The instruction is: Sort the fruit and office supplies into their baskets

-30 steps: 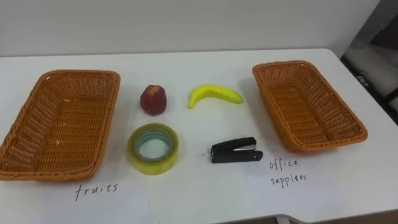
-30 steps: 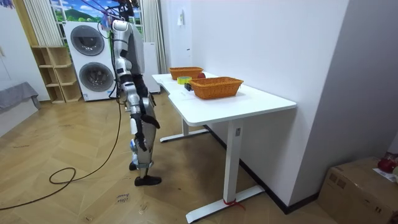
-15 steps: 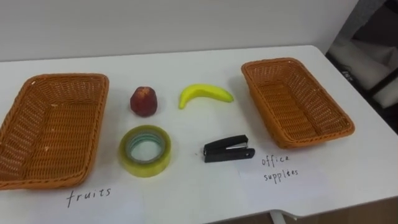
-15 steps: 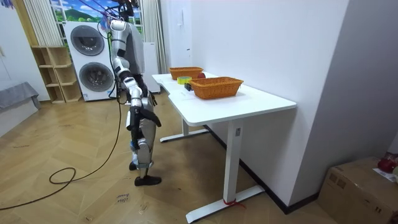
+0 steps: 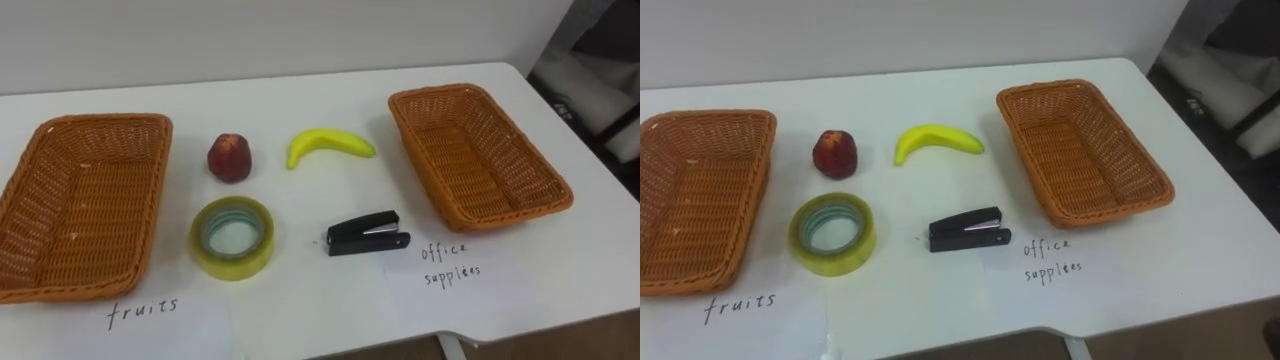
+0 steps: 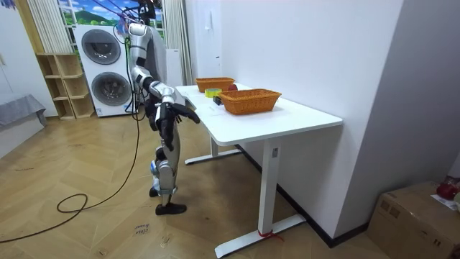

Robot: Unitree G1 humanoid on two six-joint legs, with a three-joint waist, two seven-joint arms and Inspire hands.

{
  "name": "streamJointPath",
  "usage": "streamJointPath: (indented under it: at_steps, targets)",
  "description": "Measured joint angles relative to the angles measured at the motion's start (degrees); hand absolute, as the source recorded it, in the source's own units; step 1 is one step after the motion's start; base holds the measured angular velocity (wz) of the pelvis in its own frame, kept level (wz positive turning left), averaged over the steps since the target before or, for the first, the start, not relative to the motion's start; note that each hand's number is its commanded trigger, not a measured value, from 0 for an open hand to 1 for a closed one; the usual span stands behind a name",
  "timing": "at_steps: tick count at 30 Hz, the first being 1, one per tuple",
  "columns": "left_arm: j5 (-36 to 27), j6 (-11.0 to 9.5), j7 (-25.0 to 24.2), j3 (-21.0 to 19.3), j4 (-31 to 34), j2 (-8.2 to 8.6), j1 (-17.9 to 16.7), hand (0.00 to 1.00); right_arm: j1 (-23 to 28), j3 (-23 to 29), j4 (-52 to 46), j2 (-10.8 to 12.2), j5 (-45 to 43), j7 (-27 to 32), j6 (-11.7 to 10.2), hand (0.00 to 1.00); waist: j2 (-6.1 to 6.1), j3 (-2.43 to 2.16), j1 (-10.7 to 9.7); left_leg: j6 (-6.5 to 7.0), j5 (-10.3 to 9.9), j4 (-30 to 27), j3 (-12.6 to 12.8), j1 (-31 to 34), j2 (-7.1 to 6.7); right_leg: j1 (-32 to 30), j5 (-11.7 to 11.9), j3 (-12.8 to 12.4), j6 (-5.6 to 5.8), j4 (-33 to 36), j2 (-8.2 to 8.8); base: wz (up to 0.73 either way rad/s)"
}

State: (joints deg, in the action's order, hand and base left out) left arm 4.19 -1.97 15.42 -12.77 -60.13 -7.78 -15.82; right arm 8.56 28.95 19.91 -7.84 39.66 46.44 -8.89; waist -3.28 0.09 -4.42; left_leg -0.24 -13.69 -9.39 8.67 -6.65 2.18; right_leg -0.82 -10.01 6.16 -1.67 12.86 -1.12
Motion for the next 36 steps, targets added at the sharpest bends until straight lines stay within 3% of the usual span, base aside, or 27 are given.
streamJointPath:
  at_steps: [5,10,14,21,28,36]
  targets:
    - [0.3,-0.1,0.1,0.5,0.4,-0.02,0.0,0.00,0.0,-1.5,-5.4,-2.7,-1.8,1.8,0.0,0.00,-0.28,0.08,0.4,0.00,0.0,0.0,0.0,-0.1,0.00,0.0,0.0,0.1,0.00,-0.1,-0.01,0.00]
    - [0.2,-0.1,0.1,1.2,0.4,-0.11,-0.5,0.00,-0.6,-1.5,-8.7,-5.4,-3.6,3.9,0.0,0.00,-1.42,0.40,0.3,0.00,0.0,0.0,0.0,-0.1,0.01,0.0,0.0,0.1,0.00,-0.2,-0.02,0.00]
    - [-0.1,-0.1,0.1,1.2,0.5,-0.12,-0.6,0.00,-0.5,-1.3,-13.1,-5.6,-3.8,5.9,-0.4,0.00,-1.68,0.50,0.3,0.00,0.0,0.3,0.1,0.1,0.02,-0.3,0.0,-0.1,0.01,-0.1,-0.09,0.00]
    - [0.0,-0.9,0.1,1.8,0.2,-0.80,-0.3,0.00,-0.7,-1.3,-20.6,-5.6,-4.3,7.0,-2.5,0.00,-1.74,0.13,1.4,-0.01,0.0,0.5,0.6,0.2,0.08,-0.2,0.1,-0.6,-0.02,0.3,-0.23,-0.05]
    - [0.4,0.0,0.2,2.0,-1.9,-1.26,-0.7,0.00,-1.1,-1.3,-24.1,-5.7,-10.5,7.1,-2.3,0.00,-2.50,-0.15,1.5,-0.01,0.0,0.5,0.1,0.2,0.07,0.2,0.1,0.5,-0.01,-0.1,-0.01,0.07]
    - [0.6,1.0,-0.2,3.0,-1.7,-1.79,-0.5,0.00,-1.6,-2.1,-29.8,-6.0,-16.8,5.7,-2.3,0.00,-2.15,-0.06,1.7,-0.01,0.0,0.1,-0.8,0.1,0.12,1.2,0.2,1.3,-0.08,-0.9,0.04,0.06]
